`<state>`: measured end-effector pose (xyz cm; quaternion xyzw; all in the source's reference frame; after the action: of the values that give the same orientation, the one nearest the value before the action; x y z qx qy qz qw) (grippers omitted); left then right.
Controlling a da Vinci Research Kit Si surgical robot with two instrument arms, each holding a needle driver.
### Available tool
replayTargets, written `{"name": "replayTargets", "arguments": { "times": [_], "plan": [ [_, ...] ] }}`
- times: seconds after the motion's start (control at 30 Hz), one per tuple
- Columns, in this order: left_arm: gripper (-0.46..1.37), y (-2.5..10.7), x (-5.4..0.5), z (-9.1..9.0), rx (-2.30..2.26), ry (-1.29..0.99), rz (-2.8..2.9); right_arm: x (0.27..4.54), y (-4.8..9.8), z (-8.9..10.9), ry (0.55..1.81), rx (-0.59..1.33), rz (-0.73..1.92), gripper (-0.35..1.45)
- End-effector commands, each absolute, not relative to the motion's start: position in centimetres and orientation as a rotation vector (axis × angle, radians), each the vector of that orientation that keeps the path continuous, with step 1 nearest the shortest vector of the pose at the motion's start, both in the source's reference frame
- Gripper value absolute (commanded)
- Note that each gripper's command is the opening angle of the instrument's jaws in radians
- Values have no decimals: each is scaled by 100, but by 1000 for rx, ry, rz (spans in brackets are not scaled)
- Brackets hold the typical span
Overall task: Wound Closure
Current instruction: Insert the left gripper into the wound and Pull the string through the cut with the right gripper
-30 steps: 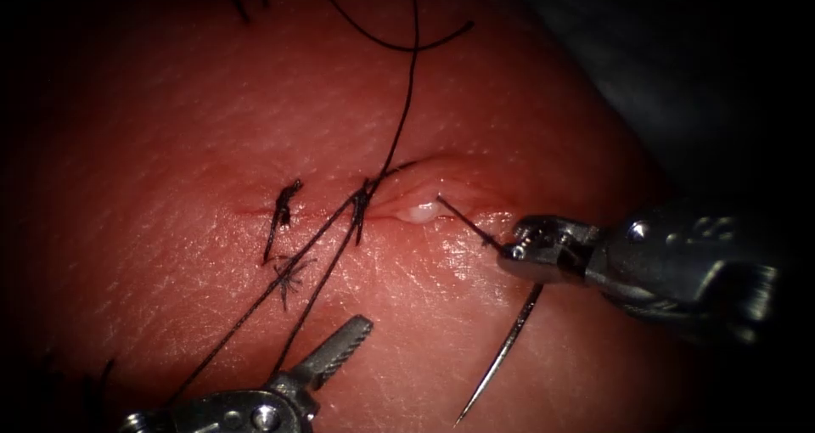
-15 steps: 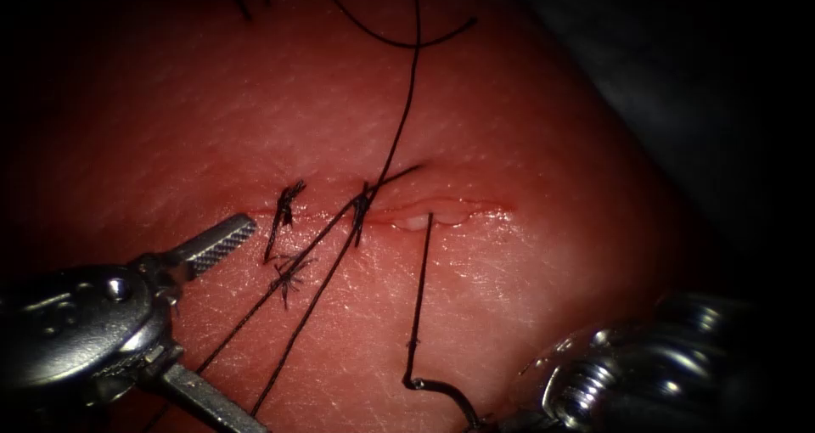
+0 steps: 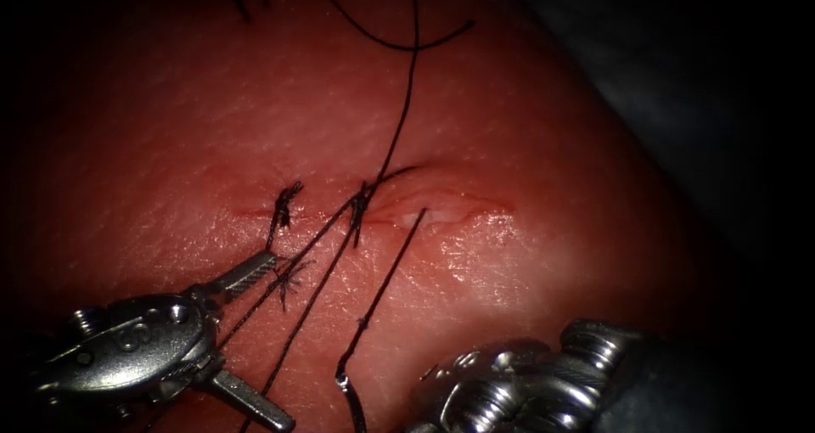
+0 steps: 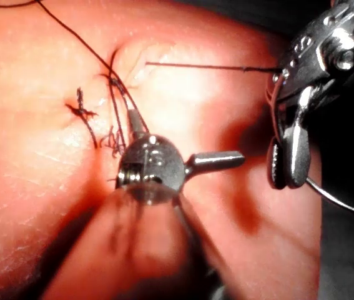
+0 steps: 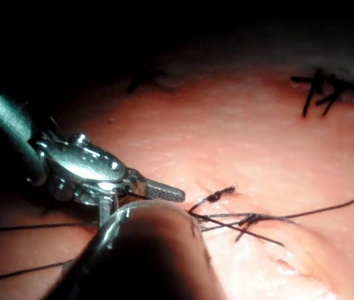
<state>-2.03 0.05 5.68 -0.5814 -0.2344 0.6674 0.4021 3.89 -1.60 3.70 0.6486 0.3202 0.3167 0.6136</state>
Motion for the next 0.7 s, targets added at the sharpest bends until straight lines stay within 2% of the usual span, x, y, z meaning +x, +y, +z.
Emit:
{"name": "replayTargets", "arguments": {
  "times": [0.03, 0.23, 0.37, 0.5, 0.63, 0.7],
  "plan": [
    [115, 6, -204, 570, -1471, -598, 1682, 387, -159, 365, 744, 1472, 720, -35],
    [95, 14, -228, 579, -1461, -587, 1667, 388, -142, 320, 799, 1359, 651, -35],
    [85, 27, -244, 578, -1454, -582, 1655, 391, -137, 302, 827, 1330, 612, -35],
    [68, 40, -259, 577, -1451, -575, 1648, 395, -134, 288, 870, 1304, 580, -35],
    [73, 45, -268, 583, -1454, -572, 1645, 396, -131, 275, 910, 1276, 553, -35],
    [66, 48, -267, 590, -1461, -576, 1646, 396, -130, 270, 925, 1263, 536, -35]
  ]
}}
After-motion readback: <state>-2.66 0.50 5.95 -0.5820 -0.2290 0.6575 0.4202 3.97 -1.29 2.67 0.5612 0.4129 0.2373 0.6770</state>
